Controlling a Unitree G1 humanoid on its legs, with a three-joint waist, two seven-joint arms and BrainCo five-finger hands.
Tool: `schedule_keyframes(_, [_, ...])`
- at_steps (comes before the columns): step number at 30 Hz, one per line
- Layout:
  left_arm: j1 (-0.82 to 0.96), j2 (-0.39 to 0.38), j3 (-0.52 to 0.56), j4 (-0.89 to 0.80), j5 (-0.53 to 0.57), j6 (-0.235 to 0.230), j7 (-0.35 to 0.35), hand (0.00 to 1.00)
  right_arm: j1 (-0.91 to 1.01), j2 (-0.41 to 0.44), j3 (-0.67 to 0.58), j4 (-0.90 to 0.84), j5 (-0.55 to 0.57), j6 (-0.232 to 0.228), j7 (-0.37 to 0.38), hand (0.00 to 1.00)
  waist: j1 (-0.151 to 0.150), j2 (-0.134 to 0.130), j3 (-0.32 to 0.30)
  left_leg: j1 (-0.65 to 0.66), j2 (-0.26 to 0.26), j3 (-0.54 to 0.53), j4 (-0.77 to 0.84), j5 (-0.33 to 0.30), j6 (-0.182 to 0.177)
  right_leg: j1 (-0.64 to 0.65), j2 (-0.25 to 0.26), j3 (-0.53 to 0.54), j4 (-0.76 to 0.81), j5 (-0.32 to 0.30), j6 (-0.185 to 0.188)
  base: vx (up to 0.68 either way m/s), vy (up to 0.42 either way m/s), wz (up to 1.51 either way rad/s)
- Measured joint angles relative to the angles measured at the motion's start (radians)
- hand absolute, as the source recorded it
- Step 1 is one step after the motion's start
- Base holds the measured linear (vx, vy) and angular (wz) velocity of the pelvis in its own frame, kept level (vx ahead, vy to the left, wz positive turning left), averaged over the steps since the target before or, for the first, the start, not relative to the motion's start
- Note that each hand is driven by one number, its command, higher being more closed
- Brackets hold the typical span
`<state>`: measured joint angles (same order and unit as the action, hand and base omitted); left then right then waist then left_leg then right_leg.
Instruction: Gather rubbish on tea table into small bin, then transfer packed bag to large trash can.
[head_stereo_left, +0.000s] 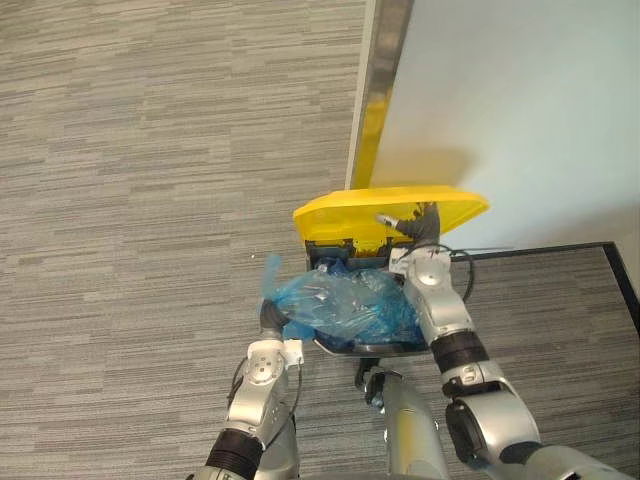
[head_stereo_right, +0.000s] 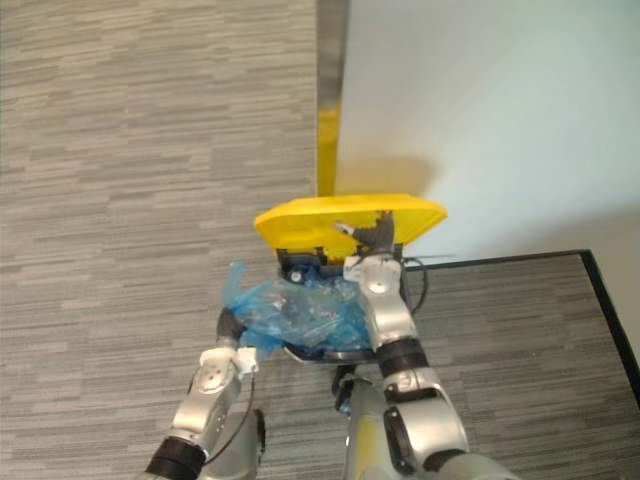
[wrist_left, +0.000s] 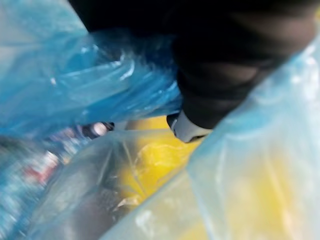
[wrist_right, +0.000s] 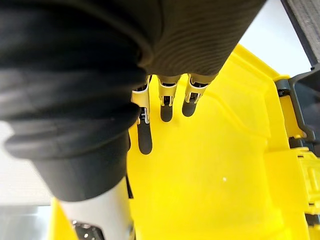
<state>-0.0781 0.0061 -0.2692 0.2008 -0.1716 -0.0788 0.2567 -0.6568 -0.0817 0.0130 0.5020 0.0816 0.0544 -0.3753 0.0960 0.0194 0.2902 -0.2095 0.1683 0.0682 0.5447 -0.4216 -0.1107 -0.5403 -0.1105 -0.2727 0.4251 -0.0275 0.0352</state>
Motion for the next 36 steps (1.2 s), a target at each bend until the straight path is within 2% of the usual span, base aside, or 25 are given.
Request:
schedule_keyframes(2, [-0.013, 0.024, -0.041, -0.049, -0.028, -0.005, -0.004, 1.00, -0.050, -0.005, -0.006, 0.046, 0.002, 0.021, 0.001, 0.00, -0.001, -0.003, 0.003, -0.004, -0.001, 0.000, 0.014, -0.012, -0.002, 0.000, 0.000, 0.004, 0.000, 0.000, 0.000, -0.04, 0.010, -0.02])
schedule_keyframes(6, [-0.067, 0.027, -0.125, -0.099, -0.037, -0.018, -0.007, 1.00, -0.118, -0.006, -0.030, 0.069, 0.006, 0.036, 0.002, 0.00, -0.003, -0.009, 0.026, -0.032, -0.002, 0.000, 0.040, -0.019, -0.001, -0.016, 0.001, 0.008, -0.005, 0.004, -0.006, -0.04, -0.002, -0.02])
schedule_keyframes(11, [-0.161, 0.016, -0.220, -0.133, -0.045, -0.026, -0.005, 1.00, -0.197, -0.004, -0.051, 0.123, 0.006, 0.037, 0.002, 0.00, -0.022, -0.011, 0.041, -0.048, 0.004, -0.001, 0.057, -0.016, -0.007, -0.021, 0.007, 0.006, -0.012, 0.018, -0.018, -0.01, -0.003, -0.01])
schedule_keyframes(14, [-0.185, 0.007, -0.239, -0.136, -0.027, -0.026, -0.004, 1.00, -0.215, -0.004, -0.052, 0.143, 0.005, 0.037, 0.003, 0.00, -0.035, -0.011, 0.041, -0.051, 0.005, 0.000, 0.057, -0.019, -0.002, -0.023, 0.008, 0.006, -0.015, 0.018, -0.018, 0.00, 0.000, 0.00])
schedule_keyframes(20, [-0.194, 0.005, -0.244, -0.154, 0.020, -0.024, 0.004, 1.00, -0.266, -0.005, -0.089, 0.145, 0.005, 0.039, 0.002, 0.00, -0.039, -0.013, 0.042, -0.094, 0.016, 0.006, 0.068, -0.017, -0.006, -0.055, 0.028, 0.009, -0.046, 0.041, -0.029, 0.00, -0.011, -0.07])
schedule_keyframes(24, [-0.280, -0.024, -0.225, -0.056, 0.069, -0.020, 0.032, 1.00, -0.269, -0.012, -0.099, 0.144, 0.005, 0.039, 0.002, 0.00, -0.041, -0.014, 0.043, -0.107, 0.019, 0.006, 0.071, -0.016, -0.008, -0.064, 0.033, 0.009, -0.053, 0.045, -0.034, 0.00, -0.020, -0.02])
schedule_keyframes(29, [-0.386, -0.057, -0.177, 0.093, 0.093, 0.013, 0.056, 1.00, -0.279, -0.018, -0.100, 0.061, 0.005, 0.038, 0.001, 0.00, -0.046, -0.020, 0.051, -0.199, 0.041, 0.006, 0.128, -0.034, -0.018, -0.125, 0.056, 0.010, -0.080, 0.071, -0.028, -0.02, -0.020, -0.10])
schedule_keyframes(32, [-0.454, -0.062, -0.131, 0.226, 0.106, 0.048, 0.072, 1.00, -0.286, -0.028, -0.100, 0.007, 0.005, 0.033, 0.000, 0.00, -0.058, -0.039, 0.074, -0.254, 0.049, 0.006, 0.162, -0.040, -0.017, -0.167, 0.063, 0.010, -0.080, 0.086, -0.030, -0.02, -0.025, -0.05])
schedule_keyframes(36, [-0.517, -0.067, -0.078, 0.327, 0.128, 0.070, 0.073, 1.00, -0.309, -0.038, -0.098, -0.027, 0.006, 0.023, -0.002, 0.00, -0.067, -0.042, 0.079, -0.316, 0.056, 0.006, 0.199, -0.051, -0.022, -0.210, 0.070, 0.013, -0.089, 0.104, -0.030, -0.03, -0.006, -0.09])
